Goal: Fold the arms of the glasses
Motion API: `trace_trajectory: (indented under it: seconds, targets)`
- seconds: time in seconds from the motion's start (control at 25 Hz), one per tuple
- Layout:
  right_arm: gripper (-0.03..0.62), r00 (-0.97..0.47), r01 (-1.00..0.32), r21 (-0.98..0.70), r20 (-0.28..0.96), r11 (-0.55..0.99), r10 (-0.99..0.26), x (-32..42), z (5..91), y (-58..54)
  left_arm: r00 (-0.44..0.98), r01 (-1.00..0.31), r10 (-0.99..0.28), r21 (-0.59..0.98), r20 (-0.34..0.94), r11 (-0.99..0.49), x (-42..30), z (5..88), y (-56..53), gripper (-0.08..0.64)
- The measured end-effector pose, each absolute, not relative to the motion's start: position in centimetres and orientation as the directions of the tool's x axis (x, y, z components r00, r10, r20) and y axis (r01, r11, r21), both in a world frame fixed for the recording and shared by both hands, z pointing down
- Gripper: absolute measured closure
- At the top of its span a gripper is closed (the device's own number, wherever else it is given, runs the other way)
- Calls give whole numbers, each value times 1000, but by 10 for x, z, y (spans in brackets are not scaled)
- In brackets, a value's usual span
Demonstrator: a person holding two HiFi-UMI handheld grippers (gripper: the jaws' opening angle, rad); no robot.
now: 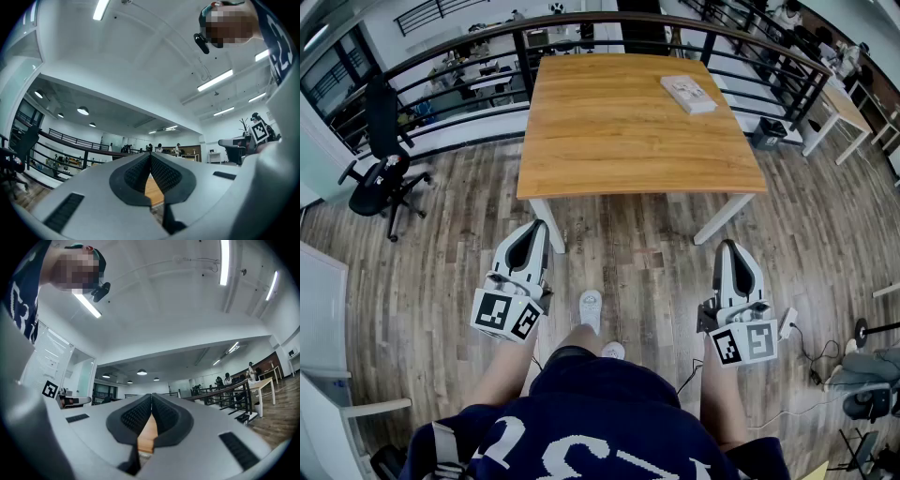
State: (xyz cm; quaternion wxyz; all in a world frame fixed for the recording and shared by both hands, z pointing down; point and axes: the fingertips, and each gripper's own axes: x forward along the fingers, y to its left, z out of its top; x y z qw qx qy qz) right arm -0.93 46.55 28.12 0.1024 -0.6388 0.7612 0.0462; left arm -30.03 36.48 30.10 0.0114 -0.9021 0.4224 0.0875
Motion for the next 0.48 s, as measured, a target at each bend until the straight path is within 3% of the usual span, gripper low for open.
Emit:
trace_trajectory:
  seconds: [0.48]
  targets:
    - [565,-188,-969,-112,-250,221,-950,-6,281,449,635,-760,-759,59,-142,-647,-287,306,349,545]
